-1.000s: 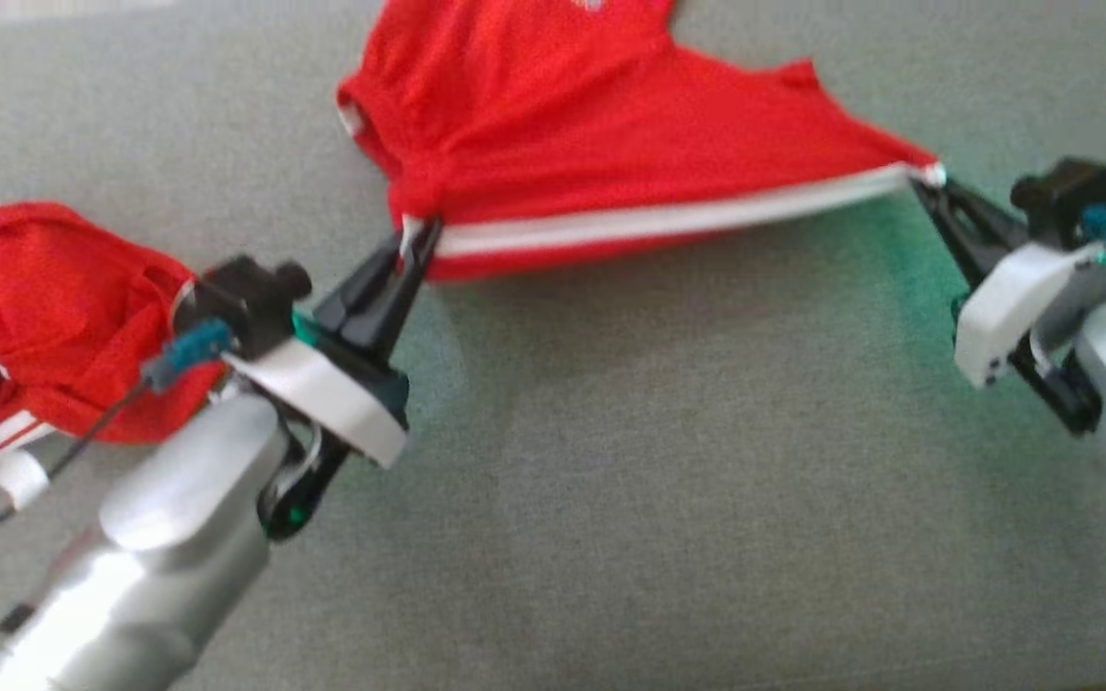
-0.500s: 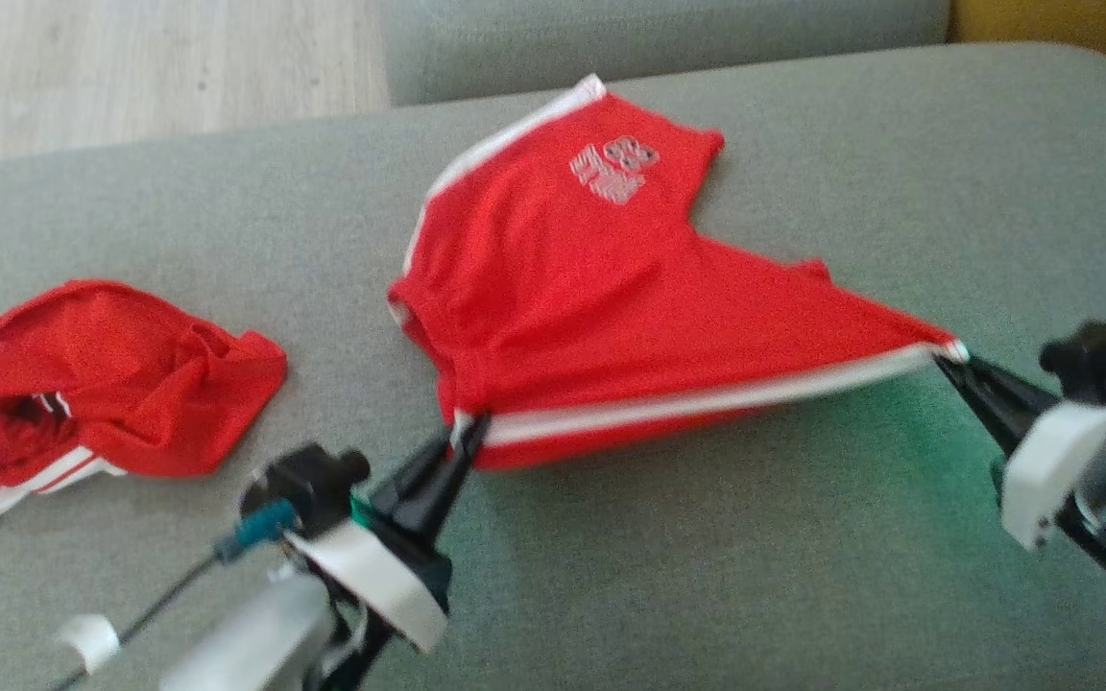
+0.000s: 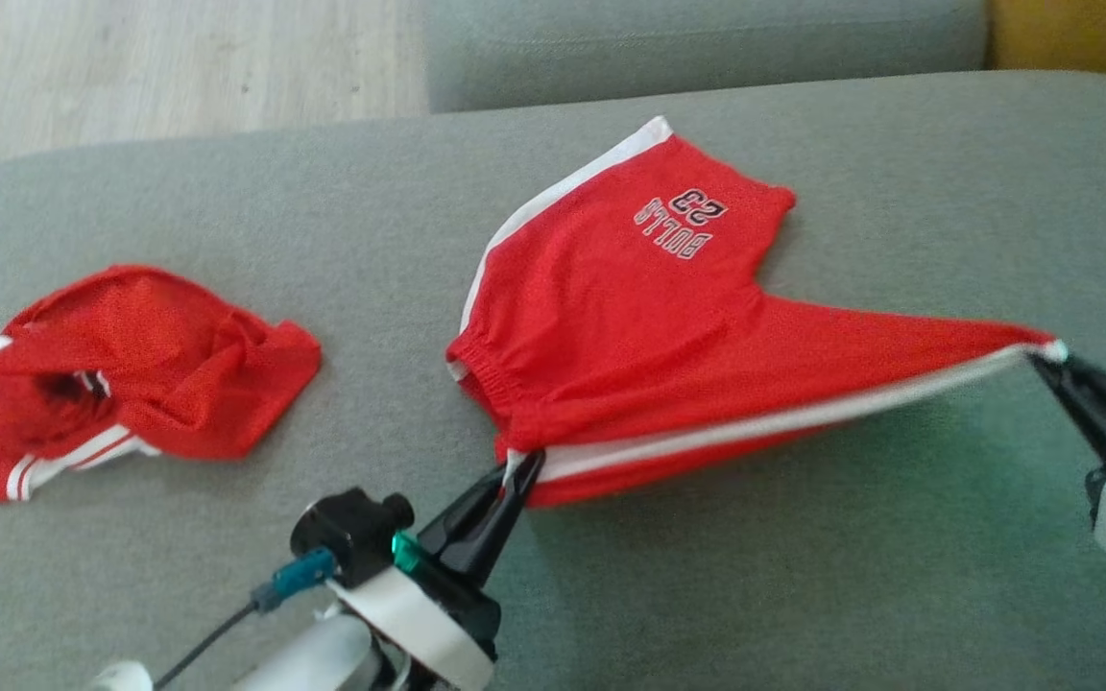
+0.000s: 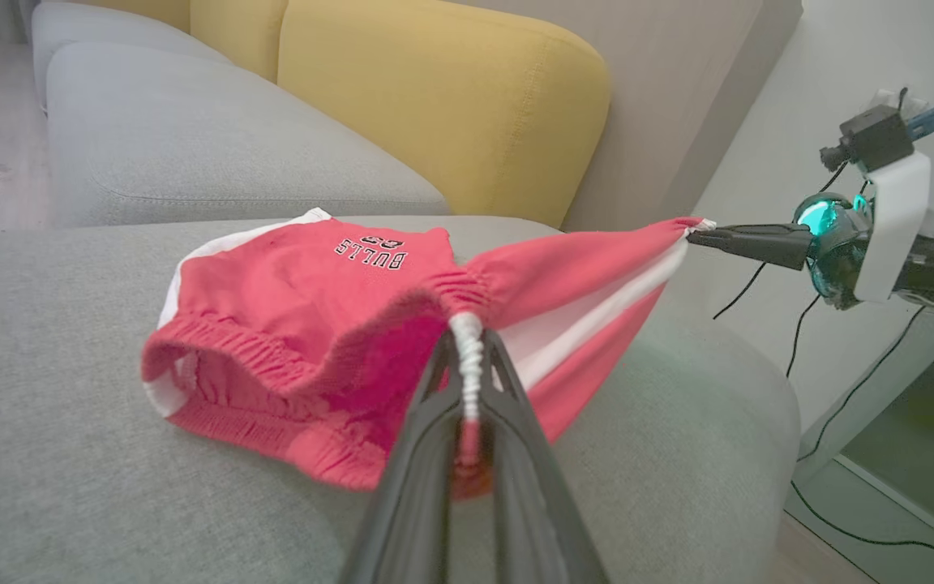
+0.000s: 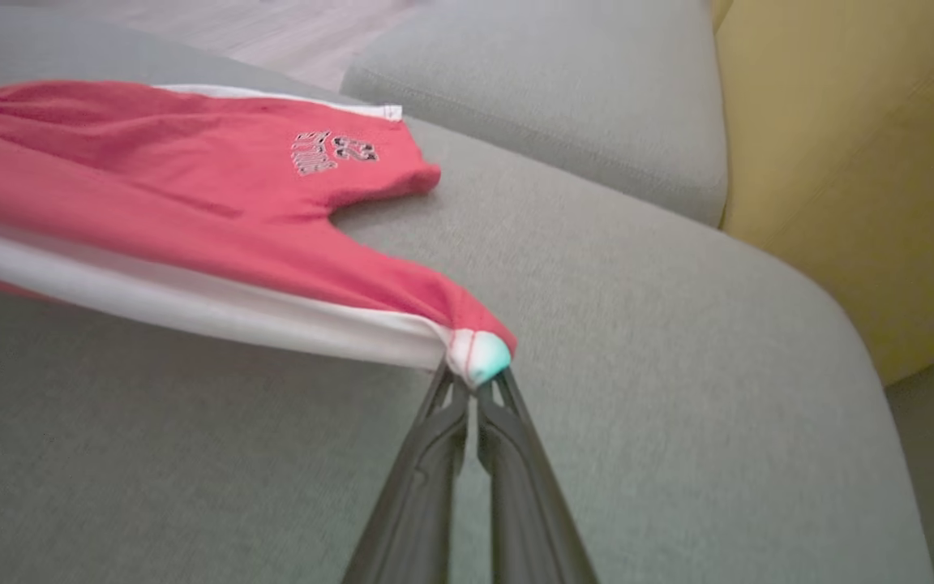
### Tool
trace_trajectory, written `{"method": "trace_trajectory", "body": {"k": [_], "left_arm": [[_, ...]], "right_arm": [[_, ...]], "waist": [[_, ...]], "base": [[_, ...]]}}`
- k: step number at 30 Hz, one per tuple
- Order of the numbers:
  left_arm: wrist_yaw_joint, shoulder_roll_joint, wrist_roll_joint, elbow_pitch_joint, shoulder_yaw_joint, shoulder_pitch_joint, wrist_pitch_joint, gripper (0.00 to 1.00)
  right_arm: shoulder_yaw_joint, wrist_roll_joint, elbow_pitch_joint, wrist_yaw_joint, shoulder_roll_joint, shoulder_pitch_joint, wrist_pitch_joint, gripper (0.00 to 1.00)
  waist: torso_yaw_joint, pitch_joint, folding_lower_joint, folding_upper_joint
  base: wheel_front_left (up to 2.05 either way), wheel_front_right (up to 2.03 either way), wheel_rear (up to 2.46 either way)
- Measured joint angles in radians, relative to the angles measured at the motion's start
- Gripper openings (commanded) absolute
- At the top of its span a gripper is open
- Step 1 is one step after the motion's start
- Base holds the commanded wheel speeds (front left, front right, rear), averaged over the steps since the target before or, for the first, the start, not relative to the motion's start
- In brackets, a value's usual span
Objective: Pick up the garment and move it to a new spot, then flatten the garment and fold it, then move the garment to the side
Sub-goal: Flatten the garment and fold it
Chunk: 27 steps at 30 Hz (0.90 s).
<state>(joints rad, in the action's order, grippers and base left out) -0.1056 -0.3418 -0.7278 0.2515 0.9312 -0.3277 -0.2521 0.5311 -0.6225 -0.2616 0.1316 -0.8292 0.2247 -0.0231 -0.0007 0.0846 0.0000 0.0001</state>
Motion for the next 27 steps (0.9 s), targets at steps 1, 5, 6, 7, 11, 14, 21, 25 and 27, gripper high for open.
{"method": "trace_trajectory", "body": {"k": [1, 5, 6, 7, 11, 14, 21, 25, 27], "left_arm": [[0.001, 0.003, 0.0, 0.0, -0.002, -0.006, 0.0, 0.0], [0.001, 0.011, 0.0, 0.005, -0.025, -0.069, 0.005, 0.0], [0.001, 0.013, 0.0, 0.008, -0.03, -0.095, 0.005, 0.0], [0.001, 0.017, 0.0, 0.013, -0.032, -0.12, 0.005, 0.0], [0.001, 0.036, 0.008, 0.043, -0.049, -0.199, 0.017, 0.0], [0.0, 0.05, 0.008, 0.077, -0.054, -0.247, 0.023, 0.0], [-0.009, 0.128, 0.007, 0.183, -0.048, -0.375, 0.041, 0.0], [-0.018, 0.171, -0.005, 0.265, -0.042, -0.437, 0.04, 0.0], [-0.019, 0.183, -0.007, 0.29, -0.037, -0.463, 0.036, 0.0]], "right_arm": [[-0.027, 0.018, 0.016, 0.0, 0.003, 0.0, -0.013, 0.0], [-0.101, 0.097, 0.074, 0.0, 0.026, 0.016, -0.072, 0.0], [-0.11, 0.118, 0.088, 0.0, 0.031, 0.029, -0.09, 0.0], [-0.113, 0.135, 0.099, 0.0, 0.033, 0.048, -0.107, 0.0], [-0.104, 0.193, 0.131, 0.0, 0.033, 0.179, -0.171, 0.0], [-0.054, 0.214, 0.129, 0.0, 0.031, 0.303, -0.205, 0.0], [0.128, 0.218, 0.021, 0.0, -0.001, 0.545, -0.242, 0.0], [0.267, 0.207, -0.068, 0.0, -0.007, 0.702, -0.241, 0.0], [0.312, 0.201, -0.1, 0.0, -0.007, 0.76, -0.24, 0.0]], "waist": [[0.006, 0.007, 0.0, 0.0], [0.027, 0.044, 0.0001, 0.0], [0.033, 0.055, 0.0001, 0.0], [0.04, 0.067, 0.0001, 0.0], [0.067, 0.118, 0.0002, 0.0], [0.089, 0.159, 0.0003, 0.0], [0.157, 0.246, 0.0003, -0.0001], [0.2, 0.302, 0.0002, -0.0001], [0.214, 0.323, 0.0002, -0.0001]], "base": [[0.0, 0.0, 0.0], [0.0, 0.0, 0.0], [0.0, 0.0, 0.0], [0.0, 0.0, 0.0], [0.0, 0.0, 0.0], [0.0, 0.0, 0.0], [0.0, 0.0, 0.0], [0.0, 0.0, 0.0], [0.0, 0.0, 0.0]]}}
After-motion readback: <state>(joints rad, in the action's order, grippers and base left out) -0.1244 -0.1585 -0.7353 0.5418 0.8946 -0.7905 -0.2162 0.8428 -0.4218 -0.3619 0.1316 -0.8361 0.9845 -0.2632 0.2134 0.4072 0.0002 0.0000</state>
